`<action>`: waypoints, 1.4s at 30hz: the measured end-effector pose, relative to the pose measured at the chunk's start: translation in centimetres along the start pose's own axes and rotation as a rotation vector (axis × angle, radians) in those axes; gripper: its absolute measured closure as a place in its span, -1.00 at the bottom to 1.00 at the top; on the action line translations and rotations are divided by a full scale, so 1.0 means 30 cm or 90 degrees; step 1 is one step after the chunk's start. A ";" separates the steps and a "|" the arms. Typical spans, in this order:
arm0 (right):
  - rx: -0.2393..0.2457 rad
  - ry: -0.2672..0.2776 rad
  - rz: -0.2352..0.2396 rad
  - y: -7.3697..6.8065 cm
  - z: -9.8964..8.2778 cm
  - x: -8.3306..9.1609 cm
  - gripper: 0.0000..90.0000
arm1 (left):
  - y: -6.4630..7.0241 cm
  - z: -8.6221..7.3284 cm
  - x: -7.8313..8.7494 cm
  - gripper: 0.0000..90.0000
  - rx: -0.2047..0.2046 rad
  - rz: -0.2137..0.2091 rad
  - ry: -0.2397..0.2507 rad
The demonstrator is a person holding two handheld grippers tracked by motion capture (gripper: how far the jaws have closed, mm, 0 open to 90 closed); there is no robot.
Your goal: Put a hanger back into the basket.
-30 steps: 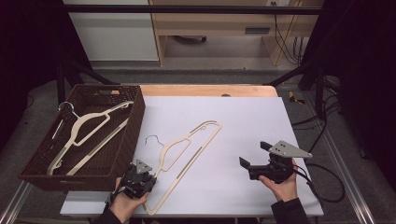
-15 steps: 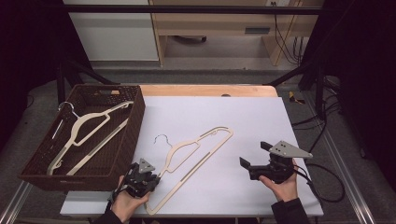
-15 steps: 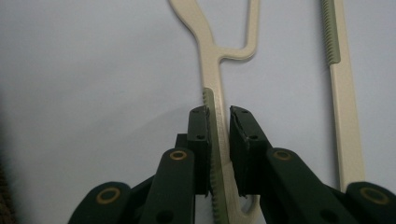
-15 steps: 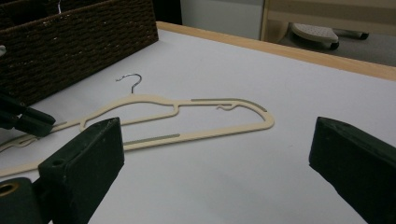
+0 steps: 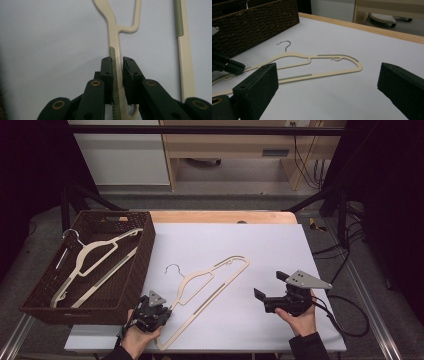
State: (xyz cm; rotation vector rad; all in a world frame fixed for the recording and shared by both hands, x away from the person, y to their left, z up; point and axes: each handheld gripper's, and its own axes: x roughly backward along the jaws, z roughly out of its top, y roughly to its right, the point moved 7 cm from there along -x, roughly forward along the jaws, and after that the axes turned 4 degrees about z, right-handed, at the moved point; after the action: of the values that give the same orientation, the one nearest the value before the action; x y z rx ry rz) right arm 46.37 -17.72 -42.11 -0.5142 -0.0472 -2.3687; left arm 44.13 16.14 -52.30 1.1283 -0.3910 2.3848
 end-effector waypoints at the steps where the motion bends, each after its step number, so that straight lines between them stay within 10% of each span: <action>1: -0.002 -0.002 0.003 -0.005 0.000 -0.006 -0.92 | -0.001 0.001 0.001 0.76 0.005 -0.004 -0.001; 22: 0.028 -0.039 0.102 -0.212 0.104 -0.361 -0.82 | -0.001 0.073 0.117 0.76 -0.053 0.045 0.075; 42: 0.016 -0.079 0.118 -0.267 0.146 -0.614 -0.64 | 0.009 0.097 0.156 0.76 -0.069 0.057 0.103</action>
State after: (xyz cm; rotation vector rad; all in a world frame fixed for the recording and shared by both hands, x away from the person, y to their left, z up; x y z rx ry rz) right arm 55.12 0.76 -44.15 -0.6261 -0.0823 -2.1513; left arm 43.30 15.97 -46.85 0.8811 -0.5177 2.4790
